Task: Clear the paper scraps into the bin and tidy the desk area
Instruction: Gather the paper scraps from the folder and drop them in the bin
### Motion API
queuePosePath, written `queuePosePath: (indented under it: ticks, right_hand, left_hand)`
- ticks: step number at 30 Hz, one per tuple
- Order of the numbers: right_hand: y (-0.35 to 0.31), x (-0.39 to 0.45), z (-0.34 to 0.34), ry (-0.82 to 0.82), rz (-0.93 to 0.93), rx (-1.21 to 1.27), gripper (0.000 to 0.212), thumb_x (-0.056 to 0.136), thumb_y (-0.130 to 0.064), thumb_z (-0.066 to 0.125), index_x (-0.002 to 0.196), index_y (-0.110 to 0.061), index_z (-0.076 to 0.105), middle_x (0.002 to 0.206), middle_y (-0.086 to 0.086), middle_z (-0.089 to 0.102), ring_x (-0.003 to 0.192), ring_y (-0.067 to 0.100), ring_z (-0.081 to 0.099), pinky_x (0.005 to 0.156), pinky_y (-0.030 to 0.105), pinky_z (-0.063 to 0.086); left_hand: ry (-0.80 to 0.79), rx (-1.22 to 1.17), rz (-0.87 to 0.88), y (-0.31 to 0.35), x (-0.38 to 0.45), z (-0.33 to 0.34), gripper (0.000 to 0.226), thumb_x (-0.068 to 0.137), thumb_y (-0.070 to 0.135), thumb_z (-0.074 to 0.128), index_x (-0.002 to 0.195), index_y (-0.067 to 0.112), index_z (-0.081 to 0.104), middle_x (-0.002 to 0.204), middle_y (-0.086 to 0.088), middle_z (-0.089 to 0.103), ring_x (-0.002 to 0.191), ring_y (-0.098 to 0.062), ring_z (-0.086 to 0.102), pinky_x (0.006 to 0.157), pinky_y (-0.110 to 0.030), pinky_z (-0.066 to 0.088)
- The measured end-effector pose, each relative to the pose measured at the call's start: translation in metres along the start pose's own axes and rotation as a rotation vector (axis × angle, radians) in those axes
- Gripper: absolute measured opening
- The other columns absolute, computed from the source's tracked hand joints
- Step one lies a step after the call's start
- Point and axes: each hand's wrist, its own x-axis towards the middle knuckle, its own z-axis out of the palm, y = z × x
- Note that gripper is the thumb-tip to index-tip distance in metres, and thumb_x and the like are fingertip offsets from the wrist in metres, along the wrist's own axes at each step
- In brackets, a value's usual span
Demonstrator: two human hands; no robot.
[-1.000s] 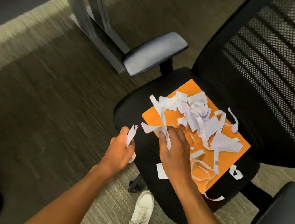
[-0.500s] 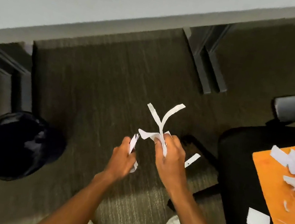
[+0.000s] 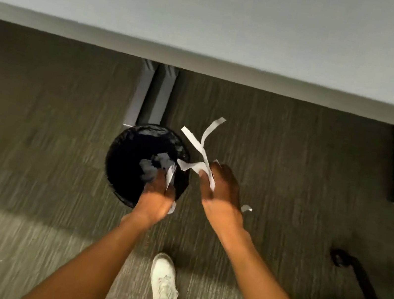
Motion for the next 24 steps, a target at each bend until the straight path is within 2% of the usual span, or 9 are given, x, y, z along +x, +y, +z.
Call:
queuePosePath:
  ticks: [2,4,7,9,12,15,17,21,24]
  right_hand:
    - [-0.020,0.017,0.028,-0.098,-0.019,0.021,0.027,0.094,-0.017,0.059,0.116,-0.001,0.064,0.115,0.020,0.066,0.107,0.037,0.062,0.091,0.037,0.048]
    - [-0.036,0.028,0.051,-0.128,-0.041,0.048,0.028,0.096,-0.019,0.055,0.118,-0.003,0.064,0.121,0.018,0.065,0.114,0.034,0.059,0.096,0.034,0.043]
    - [-0.064,0.040,0.086,-0.187,-0.103,0.079,0.033,0.098,-0.021,0.052,0.125,-0.005,0.061,0.129,0.017,0.060,0.123,0.030,0.054,0.105,0.038,0.041]
    - [-0.076,0.046,0.107,-0.241,-0.122,0.090,0.033,0.099,-0.023,0.049,0.126,-0.006,0.060,0.128,0.014,0.059,0.123,0.027,0.053,0.106,0.036,0.040]
    - [-0.087,0.051,0.132,-0.264,-0.152,0.100,0.029,0.100,-0.022,0.049,0.122,-0.008,0.061,0.122,0.011,0.061,0.116,0.024,0.056,0.098,0.020,0.036]
    - [-0.095,0.054,0.153,-0.291,-0.173,0.163,0.032,0.099,-0.018,0.049,0.129,-0.010,0.056,0.126,0.011,0.060,0.119,0.022,0.055,0.100,0.027,0.040]
    - [-0.095,0.057,0.165,-0.290,-0.171,0.187,0.032,0.099,-0.017,0.049,0.129,-0.010,0.056,0.126,0.011,0.060,0.120,0.022,0.055,0.102,0.032,0.042]
    - [-0.090,0.060,0.182,-0.293,-0.046,0.258,0.026,0.098,-0.022,0.052,0.116,-0.006,0.061,0.108,0.011,0.067,0.105,0.023,0.063,0.091,0.041,0.049]
    - [-0.084,0.058,0.183,-0.332,0.051,0.353,0.029,0.097,-0.019,0.054,0.124,-0.008,0.058,0.112,0.010,0.067,0.107,0.020,0.063,0.093,0.037,0.050]
  left_hand:
    - [0.036,-0.011,-0.041,-0.018,0.014,-0.019,0.044,0.099,0.020,0.046,0.136,0.000,0.035,0.119,-0.030,0.059,0.109,-0.044,0.059,0.089,-0.044,0.048]
    - [0.055,-0.037,-0.055,-0.031,0.027,-0.035,0.039,0.098,0.022,0.048,0.129,0.000,0.037,0.108,-0.031,0.063,0.098,-0.047,0.062,0.076,-0.043,0.047]
    - [0.077,-0.043,-0.109,-0.050,0.045,-0.054,0.035,0.097,0.021,0.047,0.126,0.004,0.038,0.109,-0.030,0.063,0.097,-0.048,0.063,0.070,-0.041,0.043]
    - [0.075,-0.064,-0.164,-0.059,0.055,-0.063,0.036,0.097,0.026,0.044,0.129,0.010,0.037,0.109,-0.025,0.064,0.096,-0.044,0.064,0.069,-0.037,0.043]
    - [0.080,-0.139,-0.198,-0.071,0.067,-0.072,0.037,0.095,0.033,0.047,0.127,0.016,0.039,0.112,-0.019,0.065,0.099,-0.042,0.064,0.074,-0.039,0.047]
    - [0.084,-0.226,-0.233,-0.084,0.076,-0.079,0.041,0.092,0.037,0.050,0.130,0.022,0.040,0.110,-0.015,0.065,0.099,-0.040,0.063,0.070,-0.032,0.040]
    - [0.103,-0.284,-0.248,-0.088,0.081,-0.083,0.041,0.093,0.040,0.050,0.129,0.024,0.041,0.104,-0.010,0.064,0.098,-0.036,0.064,0.067,-0.033,0.042]
    - [0.101,-0.327,-0.238,-0.090,0.084,-0.085,0.053,0.091,0.048,0.054,0.134,0.021,0.039,0.123,-0.013,0.063,0.110,-0.035,0.062,0.090,-0.044,0.051]
    - [0.098,-0.319,-0.240,-0.089,0.082,-0.083,0.072,0.088,0.045,0.060,0.145,0.018,0.027,0.137,-0.014,0.055,0.122,-0.035,0.056,0.098,-0.045,0.048]
